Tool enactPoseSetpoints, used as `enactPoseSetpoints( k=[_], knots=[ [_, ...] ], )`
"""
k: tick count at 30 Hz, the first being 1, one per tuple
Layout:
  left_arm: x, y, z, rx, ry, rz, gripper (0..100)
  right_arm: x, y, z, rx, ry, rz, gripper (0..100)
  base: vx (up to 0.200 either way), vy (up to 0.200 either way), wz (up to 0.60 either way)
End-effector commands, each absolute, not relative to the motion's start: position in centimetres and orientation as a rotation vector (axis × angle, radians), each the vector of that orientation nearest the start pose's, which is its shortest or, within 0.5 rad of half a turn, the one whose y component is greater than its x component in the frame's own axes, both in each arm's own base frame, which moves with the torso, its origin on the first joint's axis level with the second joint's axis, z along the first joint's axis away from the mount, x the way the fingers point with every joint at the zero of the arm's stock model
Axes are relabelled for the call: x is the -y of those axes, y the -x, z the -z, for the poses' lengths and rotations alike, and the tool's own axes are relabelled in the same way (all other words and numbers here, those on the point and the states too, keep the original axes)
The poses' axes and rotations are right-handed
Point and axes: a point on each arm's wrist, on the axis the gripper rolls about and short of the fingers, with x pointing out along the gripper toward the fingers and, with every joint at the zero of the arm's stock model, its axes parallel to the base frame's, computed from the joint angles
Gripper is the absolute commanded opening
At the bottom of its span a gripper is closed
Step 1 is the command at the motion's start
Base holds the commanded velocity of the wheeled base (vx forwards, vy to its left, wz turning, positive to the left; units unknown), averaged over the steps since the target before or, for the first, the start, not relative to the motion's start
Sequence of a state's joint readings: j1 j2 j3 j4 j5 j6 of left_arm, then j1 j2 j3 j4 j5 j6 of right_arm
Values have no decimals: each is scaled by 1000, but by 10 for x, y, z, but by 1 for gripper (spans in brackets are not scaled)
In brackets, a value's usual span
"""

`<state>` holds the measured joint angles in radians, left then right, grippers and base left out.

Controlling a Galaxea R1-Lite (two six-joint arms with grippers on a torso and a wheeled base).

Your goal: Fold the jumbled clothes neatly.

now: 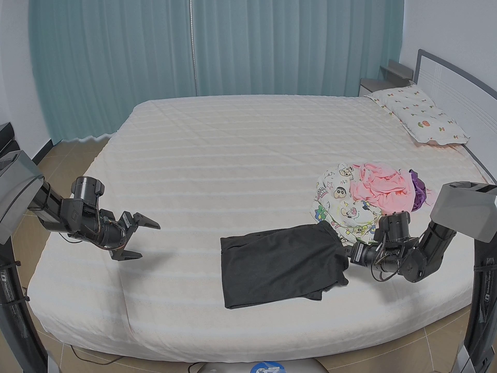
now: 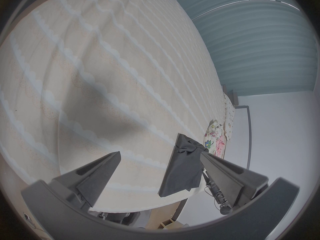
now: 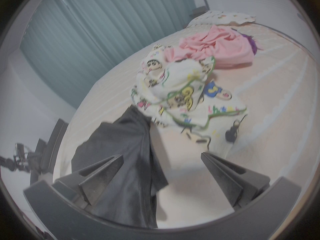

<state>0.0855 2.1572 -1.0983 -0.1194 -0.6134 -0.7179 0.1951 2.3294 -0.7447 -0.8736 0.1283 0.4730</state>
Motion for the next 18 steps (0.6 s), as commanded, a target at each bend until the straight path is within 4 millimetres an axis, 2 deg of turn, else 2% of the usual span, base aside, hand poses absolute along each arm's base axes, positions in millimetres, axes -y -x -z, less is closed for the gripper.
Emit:
enactPoseSetpoints(
  k=[1,7,8,16,18],
  knots=[
    [-19,-375,-55,-1048,976,148,100,-74,-337,35,-830,-424,-187,100,0,0,0],
    [-19,-375,-54,-1049,966,153,100,-81,-339,41,-820,-427,-229,100,0,0,0],
    [-19,-375,-53,-1050,966,153,100,-83,-338,42,-826,-423,-232,0,0,0,0],
    [-19,-375,-53,-1052,966,152,100,-83,-331,38,-832,-417,-233,0,0,0,0],
    [-19,-375,-53,-1052,966,152,100,-80,-325,31,-829,-419,-229,0,0,0,0]
  ],
)
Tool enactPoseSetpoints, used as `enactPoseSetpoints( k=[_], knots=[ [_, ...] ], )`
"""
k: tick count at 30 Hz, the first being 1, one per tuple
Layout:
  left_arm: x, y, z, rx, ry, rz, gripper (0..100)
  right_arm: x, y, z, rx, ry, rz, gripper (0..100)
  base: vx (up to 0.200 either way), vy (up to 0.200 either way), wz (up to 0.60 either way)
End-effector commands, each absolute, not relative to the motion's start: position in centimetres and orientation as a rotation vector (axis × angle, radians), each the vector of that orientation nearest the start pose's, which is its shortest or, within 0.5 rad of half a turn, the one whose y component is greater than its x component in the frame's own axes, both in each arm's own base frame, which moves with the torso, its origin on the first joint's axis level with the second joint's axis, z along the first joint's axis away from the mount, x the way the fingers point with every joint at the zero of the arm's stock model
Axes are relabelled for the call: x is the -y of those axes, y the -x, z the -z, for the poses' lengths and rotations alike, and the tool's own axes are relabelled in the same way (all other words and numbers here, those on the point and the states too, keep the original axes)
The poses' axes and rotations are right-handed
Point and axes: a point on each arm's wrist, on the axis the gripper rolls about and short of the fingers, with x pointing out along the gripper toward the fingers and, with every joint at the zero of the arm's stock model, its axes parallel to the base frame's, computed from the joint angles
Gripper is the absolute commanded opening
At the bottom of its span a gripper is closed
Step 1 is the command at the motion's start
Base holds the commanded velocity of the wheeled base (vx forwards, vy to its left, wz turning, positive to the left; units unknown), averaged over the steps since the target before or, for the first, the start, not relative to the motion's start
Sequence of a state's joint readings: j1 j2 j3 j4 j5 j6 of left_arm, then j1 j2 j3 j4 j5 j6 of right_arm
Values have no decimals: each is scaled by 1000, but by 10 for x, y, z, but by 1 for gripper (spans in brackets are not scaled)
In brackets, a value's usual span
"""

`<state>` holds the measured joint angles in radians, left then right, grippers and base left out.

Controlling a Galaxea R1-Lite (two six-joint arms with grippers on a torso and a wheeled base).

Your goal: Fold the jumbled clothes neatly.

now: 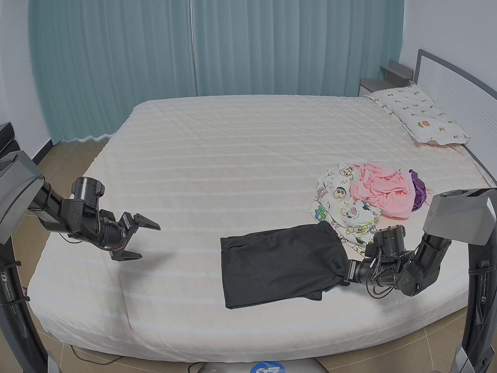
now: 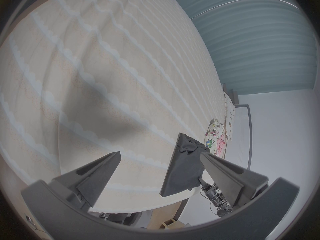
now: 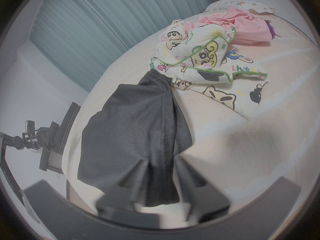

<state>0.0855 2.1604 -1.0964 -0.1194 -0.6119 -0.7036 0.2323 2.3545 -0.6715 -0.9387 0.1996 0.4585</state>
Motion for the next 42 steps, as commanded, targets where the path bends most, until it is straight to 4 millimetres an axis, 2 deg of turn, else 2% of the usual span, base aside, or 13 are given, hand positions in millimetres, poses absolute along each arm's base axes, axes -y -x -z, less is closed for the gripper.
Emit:
enactPoseSetpoints(
  k=[1,7,8,12,15,17,22,29,32,35,38,39,42],
  knots=[
    [-19,-375,-52,-1053,967,151,100,-78,-322,30,-831,-416,-229,0,0,0,0],
    [-19,-376,-53,-1050,966,153,100,-72,-318,30,-839,-389,-226,0,0,0,0],
    [-19,-375,-53,-1052,966,152,100,-70,-318,32,-841,-369,-230,100,0,0,0],
    [-19,-376,-52,-1052,966,152,100,-71,-319,36,-838,-342,-238,100,0,0,0],
    [-19,-376,-52,-1052,965,153,100,-72,-324,28,-789,-354,-252,100,0,0,0],
    [-19,-376,-52,-1052,966,152,100,-75,-336,14,-707,-374,-267,100,0,0,0],
    [-19,-375,-53,-1054,966,153,100,-82,-368,1,-623,-443,-245,100,0,0,0],
    [-19,-374,-51,-1054,957,126,100,-93,-411,20,-651,-523,-144,100,0,0,0],
    [-18,-374,-50,-1057,955,121,100,-96,-418,28,-654,-528,-143,100,0,0,0],
    [-18,-373,-50,-1058,954,119,100,-104,-429,46,-670,-527,-149,100,0,0,0],
    [-18,-373,-51,-1056,954,120,100,-106,-431,48,-681,-548,-145,100,0,0,0],
    [-18,-373,-50,-1058,954,119,100,-106,-433,47,-671,-562,-139,0,0,0,0],
    [-18,-373,-50,-1058,954,119,100,-104,-438,42,-645,-581,-131,0,0,0,0]
  ],
)
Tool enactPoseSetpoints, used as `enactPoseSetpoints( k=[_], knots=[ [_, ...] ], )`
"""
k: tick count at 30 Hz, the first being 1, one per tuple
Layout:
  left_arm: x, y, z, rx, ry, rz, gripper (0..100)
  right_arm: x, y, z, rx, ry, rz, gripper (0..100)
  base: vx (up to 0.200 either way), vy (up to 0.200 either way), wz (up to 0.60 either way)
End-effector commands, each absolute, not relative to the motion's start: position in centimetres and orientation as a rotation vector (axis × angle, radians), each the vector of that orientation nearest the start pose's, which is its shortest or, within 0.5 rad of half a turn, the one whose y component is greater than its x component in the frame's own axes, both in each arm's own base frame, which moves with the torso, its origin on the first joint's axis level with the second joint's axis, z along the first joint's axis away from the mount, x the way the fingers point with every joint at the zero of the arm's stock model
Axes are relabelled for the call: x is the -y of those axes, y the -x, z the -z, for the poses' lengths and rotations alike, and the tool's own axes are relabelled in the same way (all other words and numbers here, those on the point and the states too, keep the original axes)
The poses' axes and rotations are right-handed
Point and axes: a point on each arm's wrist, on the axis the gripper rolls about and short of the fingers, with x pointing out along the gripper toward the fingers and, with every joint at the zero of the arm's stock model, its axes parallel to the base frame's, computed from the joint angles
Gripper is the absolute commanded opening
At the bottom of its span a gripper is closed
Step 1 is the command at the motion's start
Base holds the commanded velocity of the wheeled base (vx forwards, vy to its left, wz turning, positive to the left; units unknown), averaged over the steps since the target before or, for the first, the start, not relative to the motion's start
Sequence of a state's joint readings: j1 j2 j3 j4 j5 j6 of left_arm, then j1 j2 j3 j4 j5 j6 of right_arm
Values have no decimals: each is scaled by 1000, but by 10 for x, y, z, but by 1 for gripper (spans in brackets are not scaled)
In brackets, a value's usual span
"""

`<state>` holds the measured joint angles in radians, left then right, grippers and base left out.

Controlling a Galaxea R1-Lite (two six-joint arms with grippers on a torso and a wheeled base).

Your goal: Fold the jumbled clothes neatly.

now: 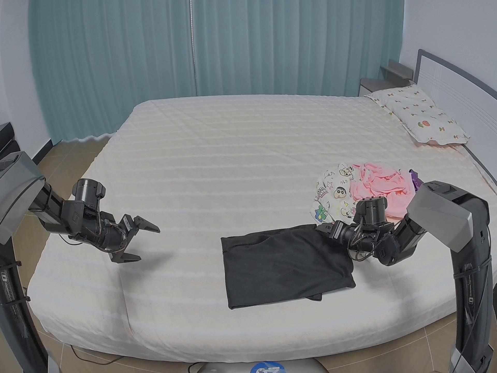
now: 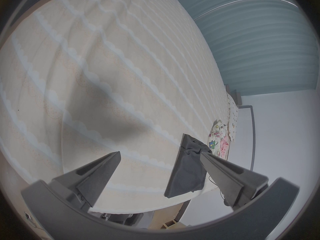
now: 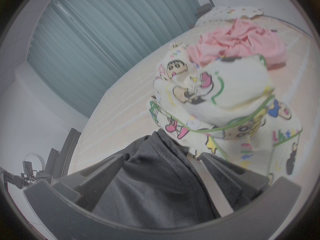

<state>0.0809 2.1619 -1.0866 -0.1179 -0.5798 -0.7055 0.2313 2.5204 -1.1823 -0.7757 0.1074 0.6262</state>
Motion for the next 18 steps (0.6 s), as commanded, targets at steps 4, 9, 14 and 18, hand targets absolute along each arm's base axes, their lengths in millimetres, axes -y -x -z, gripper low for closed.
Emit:
enactPoseSetpoints(
  k=[4,9,14,18],
  knots=[
    [-18,-373,-50,-1056,954,120,100,-100,-440,35,-623,-617,-121,0,0,0,0],
    [-18,-373,-50,-1058,954,119,100,-94,-442,25,-590,-677,-106,0,0,0,0],
    [-18,-373,-50,-1058,954,119,100,-87,-444,16,-569,-710,-89,0,0,0,0],
    [-18,-373,-50,-1058,954,119,100,-85,-443,19,-575,-720,-79,0,0,0,0]
  ],
)
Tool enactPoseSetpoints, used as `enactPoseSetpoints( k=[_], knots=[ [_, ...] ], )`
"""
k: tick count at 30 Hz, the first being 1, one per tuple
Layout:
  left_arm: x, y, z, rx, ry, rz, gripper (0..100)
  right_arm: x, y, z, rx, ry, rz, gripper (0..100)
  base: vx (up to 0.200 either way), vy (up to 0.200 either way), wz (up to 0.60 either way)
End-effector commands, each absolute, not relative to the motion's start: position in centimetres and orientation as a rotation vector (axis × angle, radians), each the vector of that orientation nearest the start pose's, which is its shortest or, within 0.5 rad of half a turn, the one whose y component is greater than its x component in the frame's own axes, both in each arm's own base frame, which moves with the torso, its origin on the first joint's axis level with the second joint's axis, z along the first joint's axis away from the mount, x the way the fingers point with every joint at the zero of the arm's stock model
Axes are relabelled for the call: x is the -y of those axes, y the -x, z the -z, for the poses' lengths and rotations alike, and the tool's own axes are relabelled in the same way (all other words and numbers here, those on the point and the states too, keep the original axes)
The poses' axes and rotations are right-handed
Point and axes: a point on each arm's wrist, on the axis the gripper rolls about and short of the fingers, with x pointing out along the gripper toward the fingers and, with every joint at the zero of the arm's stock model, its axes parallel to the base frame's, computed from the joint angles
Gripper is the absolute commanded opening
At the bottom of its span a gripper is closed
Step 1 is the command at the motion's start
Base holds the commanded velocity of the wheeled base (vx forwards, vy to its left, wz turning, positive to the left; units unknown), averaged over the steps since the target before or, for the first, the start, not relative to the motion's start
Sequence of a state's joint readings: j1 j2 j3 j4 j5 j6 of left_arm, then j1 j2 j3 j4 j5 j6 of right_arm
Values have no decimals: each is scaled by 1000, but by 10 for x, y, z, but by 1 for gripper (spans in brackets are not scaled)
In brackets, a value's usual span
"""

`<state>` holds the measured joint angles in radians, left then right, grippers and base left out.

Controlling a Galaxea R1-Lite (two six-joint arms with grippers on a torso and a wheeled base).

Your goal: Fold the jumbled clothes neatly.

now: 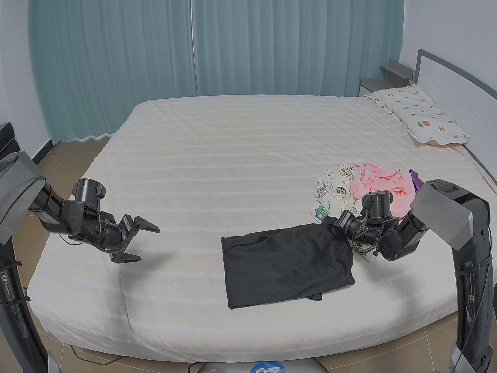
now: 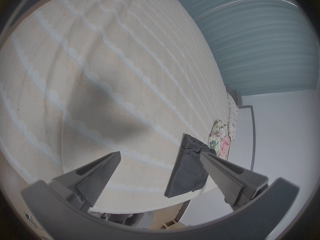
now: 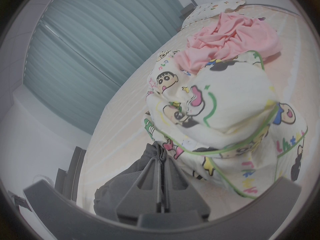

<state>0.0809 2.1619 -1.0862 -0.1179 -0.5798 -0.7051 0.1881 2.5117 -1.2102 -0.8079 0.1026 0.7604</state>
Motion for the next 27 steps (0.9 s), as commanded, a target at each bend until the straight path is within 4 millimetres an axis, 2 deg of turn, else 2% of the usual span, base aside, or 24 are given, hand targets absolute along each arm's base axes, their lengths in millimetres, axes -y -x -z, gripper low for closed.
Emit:
enactPoseSetpoints(
  k=[1,17,18,23,27],
  knots=[
    [-18,-373,-50,-1058,954,119,100,-85,-443,19,-576,-721,-77,0,0,0,0],
    [-18,-373,-50,-1058,954,119,100,-74,-445,28,-564,-734,7,0,0,0,0],
    [-18,-373,-50,-1058,954,119,100,-74,-445,28,-566,-733,8,100,0,0,0],
    [-18,-373,-50,-1056,954,120,100,-73,-439,28,-580,-724,7,100,0,0,0],
    [-18,-373,-50,-1058,954,119,100,-67,-427,10,-549,-730,-4,100,0,0,0]
  ],
)
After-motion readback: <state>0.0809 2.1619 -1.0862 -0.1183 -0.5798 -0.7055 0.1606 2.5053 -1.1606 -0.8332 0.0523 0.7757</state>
